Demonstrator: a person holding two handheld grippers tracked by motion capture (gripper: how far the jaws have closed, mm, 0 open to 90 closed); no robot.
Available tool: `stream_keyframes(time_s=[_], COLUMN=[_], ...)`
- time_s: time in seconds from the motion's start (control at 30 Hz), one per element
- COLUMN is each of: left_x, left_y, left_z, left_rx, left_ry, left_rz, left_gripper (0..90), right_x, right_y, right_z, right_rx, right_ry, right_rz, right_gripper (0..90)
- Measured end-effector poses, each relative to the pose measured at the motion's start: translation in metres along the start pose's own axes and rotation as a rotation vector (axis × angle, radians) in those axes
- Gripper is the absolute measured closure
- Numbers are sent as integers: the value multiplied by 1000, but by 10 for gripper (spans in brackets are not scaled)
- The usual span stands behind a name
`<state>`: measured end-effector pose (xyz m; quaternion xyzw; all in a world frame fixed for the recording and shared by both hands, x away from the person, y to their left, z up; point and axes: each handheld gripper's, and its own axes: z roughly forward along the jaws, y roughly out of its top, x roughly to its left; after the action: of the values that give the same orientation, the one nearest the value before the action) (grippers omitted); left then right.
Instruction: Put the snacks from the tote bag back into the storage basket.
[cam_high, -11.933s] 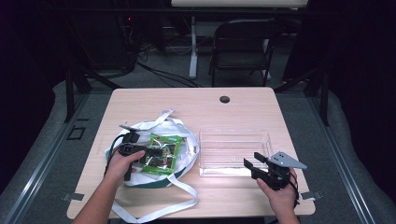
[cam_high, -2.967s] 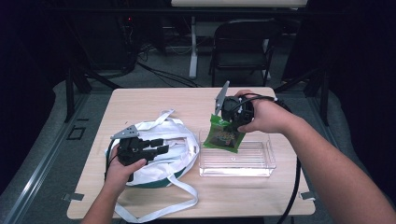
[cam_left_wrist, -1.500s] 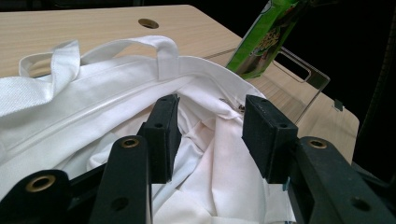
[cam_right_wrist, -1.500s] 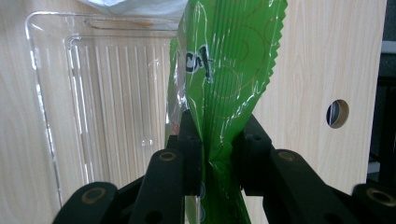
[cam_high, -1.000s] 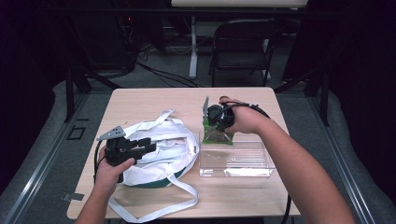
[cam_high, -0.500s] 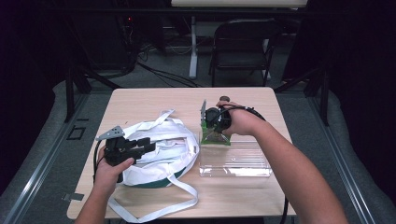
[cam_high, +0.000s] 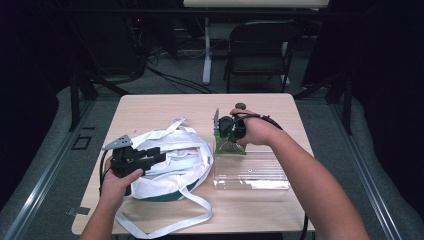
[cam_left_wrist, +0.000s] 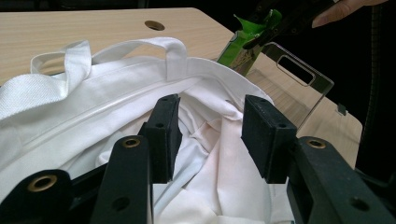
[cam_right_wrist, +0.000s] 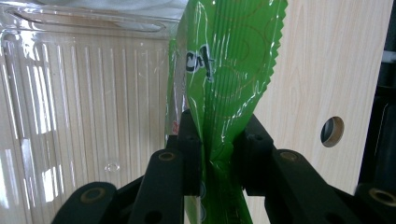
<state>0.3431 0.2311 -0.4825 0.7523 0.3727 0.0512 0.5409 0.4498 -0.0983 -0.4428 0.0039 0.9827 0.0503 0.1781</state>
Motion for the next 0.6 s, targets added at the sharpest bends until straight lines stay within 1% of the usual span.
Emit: stream_keyframes(time_s=[0.27,0.33,0.47,0.53,0.6], left_x=[1,1,1,1,1], left_y=[0,0,-1,-1,-1], left_z=[1,0,1,1,1], left_rx=[2,2,4,4,3], left_ry=[0,1,3,2,2], left_rz=[-2,-2,-3,-3,-4], left_gripper=[565,565,565,564,564], right_x=[-1,-1,-3,-4,-4], right_y=[-2,-2,-4,-5,-6], right_z=[3,5,5,4,4], right_rx=[-6,1,-12,-20,-25], right_ry=[7,6,-10,-5,-12], right_rz=[6,5,20,38,43], right_gripper=[724,715,659,625,589])
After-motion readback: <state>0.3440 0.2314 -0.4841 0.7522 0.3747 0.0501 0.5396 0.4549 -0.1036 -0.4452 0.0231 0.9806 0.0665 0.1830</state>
